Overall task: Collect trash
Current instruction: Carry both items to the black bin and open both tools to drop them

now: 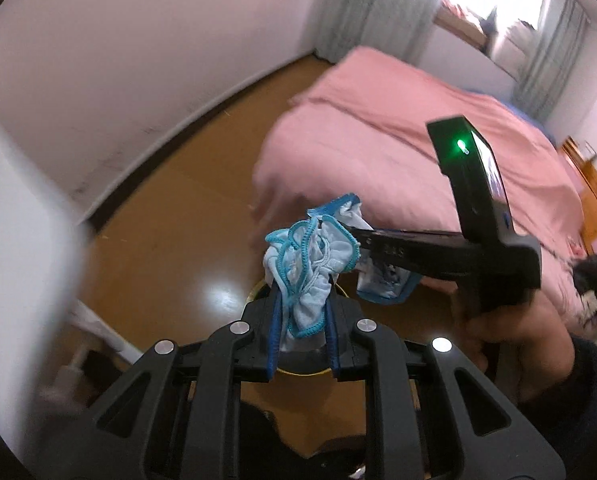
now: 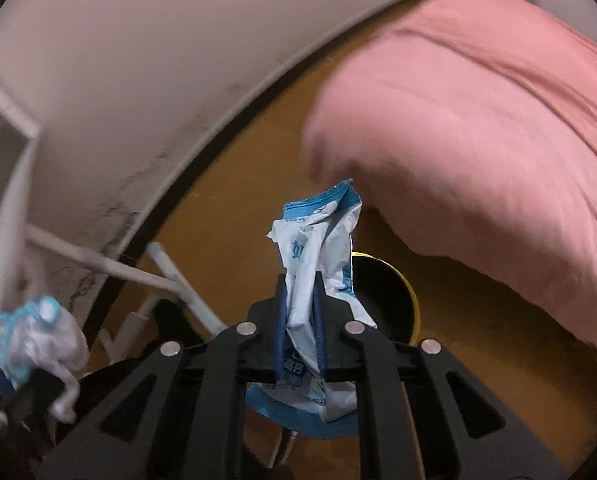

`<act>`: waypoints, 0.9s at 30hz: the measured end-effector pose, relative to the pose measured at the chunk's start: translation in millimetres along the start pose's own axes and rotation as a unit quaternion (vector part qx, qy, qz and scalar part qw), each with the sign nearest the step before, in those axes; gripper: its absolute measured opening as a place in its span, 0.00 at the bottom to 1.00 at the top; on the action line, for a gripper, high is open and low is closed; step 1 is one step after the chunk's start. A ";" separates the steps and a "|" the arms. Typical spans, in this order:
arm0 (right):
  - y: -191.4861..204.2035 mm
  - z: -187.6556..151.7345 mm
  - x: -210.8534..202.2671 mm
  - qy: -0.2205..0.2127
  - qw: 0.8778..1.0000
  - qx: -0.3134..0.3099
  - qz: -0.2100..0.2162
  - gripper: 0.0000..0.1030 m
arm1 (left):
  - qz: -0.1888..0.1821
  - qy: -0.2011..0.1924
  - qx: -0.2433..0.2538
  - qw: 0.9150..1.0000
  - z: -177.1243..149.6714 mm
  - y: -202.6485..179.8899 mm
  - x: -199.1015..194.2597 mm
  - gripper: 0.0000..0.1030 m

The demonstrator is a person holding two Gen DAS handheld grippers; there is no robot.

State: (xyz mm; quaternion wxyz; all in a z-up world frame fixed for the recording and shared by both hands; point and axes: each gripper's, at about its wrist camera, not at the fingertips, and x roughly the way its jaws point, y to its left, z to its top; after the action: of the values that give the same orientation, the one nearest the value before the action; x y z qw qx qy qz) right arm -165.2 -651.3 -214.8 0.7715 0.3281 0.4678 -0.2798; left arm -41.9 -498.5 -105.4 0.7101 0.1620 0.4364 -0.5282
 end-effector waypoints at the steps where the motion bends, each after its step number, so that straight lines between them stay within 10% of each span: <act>1: -9.2 0.4 12.7 0.013 1.000 0.010 -0.007 0.12 | -0.004 0.013 0.004 1.000 -0.2 -6.4 22.1 0.17; 10: -49.9 0.4 81.7 0.096 0.992 0.080 -0.013 0.12 | -0.020 0.084 -0.026 0.996 -4.9 -9.3 156.7 0.17; 19: -60.1 -2.2 85.8 0.098 0.991 0.089 -0.025 0.12 | -0.033 0.126 -0.043 0.991 -27.6 1.8 207.6 0.18; 23: -61.0 -3.6 87.2 0.101 0.990 0.093 -0.022 0.12 | -0.050 0.128 -0.059 0.989 -32.0 9.1 206.8 0.51; 27: -61.8 -4.1 87.4 0.104 0.990 0.093 -0.017 0.12 | -0.041 0.121 -0.058 0.990 -34.6 9.6 202.2 0.57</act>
State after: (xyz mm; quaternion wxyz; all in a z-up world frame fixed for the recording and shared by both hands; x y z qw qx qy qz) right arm -177.6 -697.9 -310.4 0.6801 0.4182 0.5224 -0.2994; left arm -36.5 -594.0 -287.1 0.6383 0.1650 0.5553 -0.5070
